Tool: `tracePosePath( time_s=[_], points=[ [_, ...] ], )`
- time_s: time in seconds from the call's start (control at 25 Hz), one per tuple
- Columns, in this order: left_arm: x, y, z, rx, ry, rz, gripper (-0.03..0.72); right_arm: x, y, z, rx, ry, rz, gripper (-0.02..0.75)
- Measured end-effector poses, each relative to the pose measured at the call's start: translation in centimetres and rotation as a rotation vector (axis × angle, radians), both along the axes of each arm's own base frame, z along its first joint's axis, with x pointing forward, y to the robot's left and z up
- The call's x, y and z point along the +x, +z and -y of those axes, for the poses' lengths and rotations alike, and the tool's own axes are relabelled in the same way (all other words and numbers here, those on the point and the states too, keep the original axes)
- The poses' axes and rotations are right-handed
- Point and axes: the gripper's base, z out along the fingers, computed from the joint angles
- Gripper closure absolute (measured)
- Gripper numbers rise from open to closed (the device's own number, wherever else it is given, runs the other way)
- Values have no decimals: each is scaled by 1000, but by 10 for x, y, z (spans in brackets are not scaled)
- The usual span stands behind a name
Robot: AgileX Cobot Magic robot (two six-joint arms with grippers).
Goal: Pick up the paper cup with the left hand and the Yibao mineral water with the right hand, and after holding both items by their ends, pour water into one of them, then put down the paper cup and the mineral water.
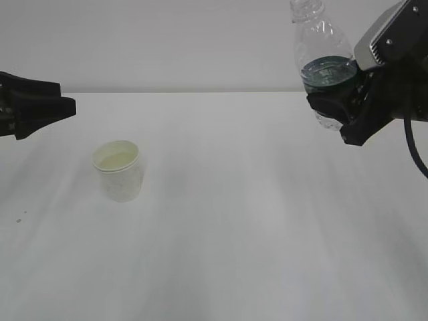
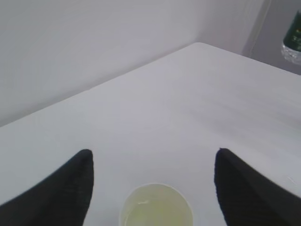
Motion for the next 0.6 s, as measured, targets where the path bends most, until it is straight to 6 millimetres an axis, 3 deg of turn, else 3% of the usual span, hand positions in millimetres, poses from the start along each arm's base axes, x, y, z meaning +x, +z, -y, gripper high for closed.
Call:
tracePosePath(
  time_s=[0.6],
  points=[
    [-2,-2,1,7,-18,-28,116,4,4,4,18,-55,39,302]
  ],
)
